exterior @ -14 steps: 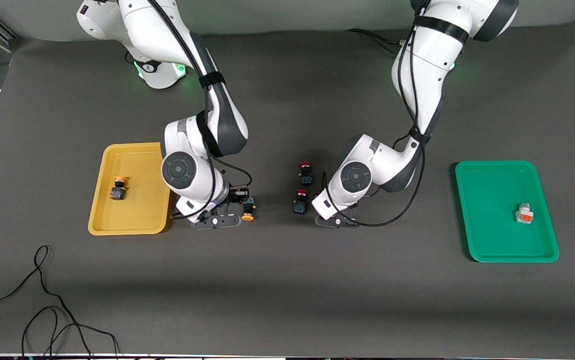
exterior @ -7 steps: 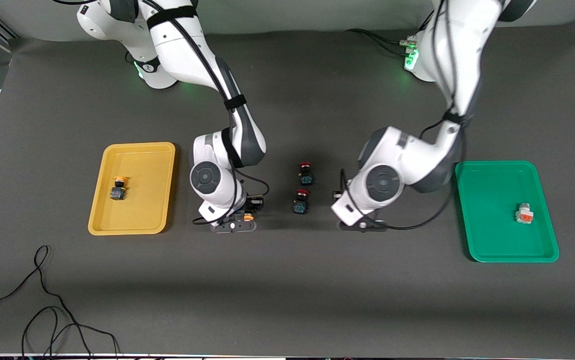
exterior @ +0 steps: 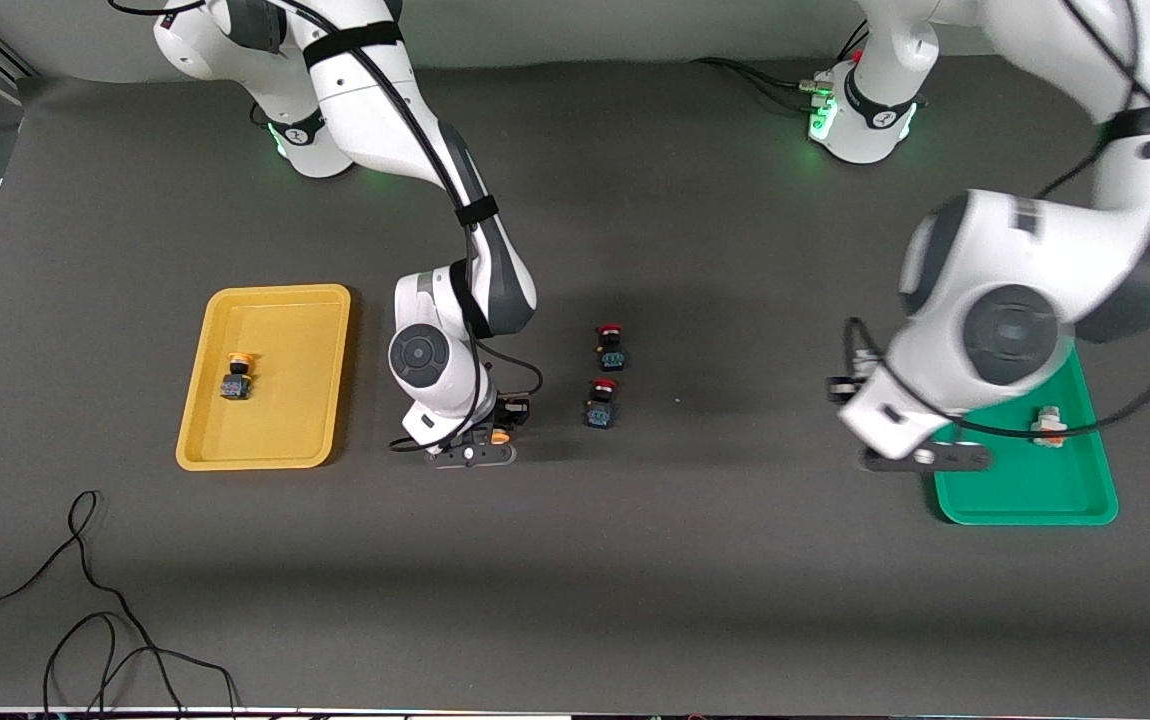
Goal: Place green and yellow buttons in trays
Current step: 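Lower the block into the green tray while the right gripper lifts the button, then carry the button to the yellow tray while the left gripper releases and withdraws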
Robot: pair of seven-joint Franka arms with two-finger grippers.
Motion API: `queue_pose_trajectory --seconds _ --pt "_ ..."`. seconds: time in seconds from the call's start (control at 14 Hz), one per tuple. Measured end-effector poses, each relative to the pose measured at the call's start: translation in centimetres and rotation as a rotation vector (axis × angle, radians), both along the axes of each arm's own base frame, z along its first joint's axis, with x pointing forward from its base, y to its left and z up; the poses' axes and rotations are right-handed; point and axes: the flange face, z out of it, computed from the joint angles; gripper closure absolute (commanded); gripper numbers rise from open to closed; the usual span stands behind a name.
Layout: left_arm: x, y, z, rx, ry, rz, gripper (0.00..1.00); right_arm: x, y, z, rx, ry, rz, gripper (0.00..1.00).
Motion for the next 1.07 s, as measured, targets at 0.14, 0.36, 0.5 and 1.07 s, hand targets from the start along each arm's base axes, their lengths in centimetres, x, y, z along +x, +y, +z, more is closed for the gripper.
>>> queue_pose_trajectory --seconds 0.14,0.36,0.5,1.07 --pt "0.9 6.8 -1.1 -0.018 0.038 -0.039 1.0 0.3 -0.6 -0.2 -0.002 0.002 -0.009 0.59" --pt "1.1 14.9 -3.9 -0.045 0.064 -0.091 1.0 0.5 -1.2 -0.6 -0.008 0.006 -0.018 0.61" --pt "1.1 19.5 -7.5 -0.06 0.037 -0.148 1.0 0.5 -1.2 -0.7 -0.01 0.007 -0.018 0.85" --pt "-1.0 26.0 -21.9 -0.091 -0.042 -0.205 1.0 0.6 -0.9 -0.1 -0.003 0.001 -0.015 0.92"
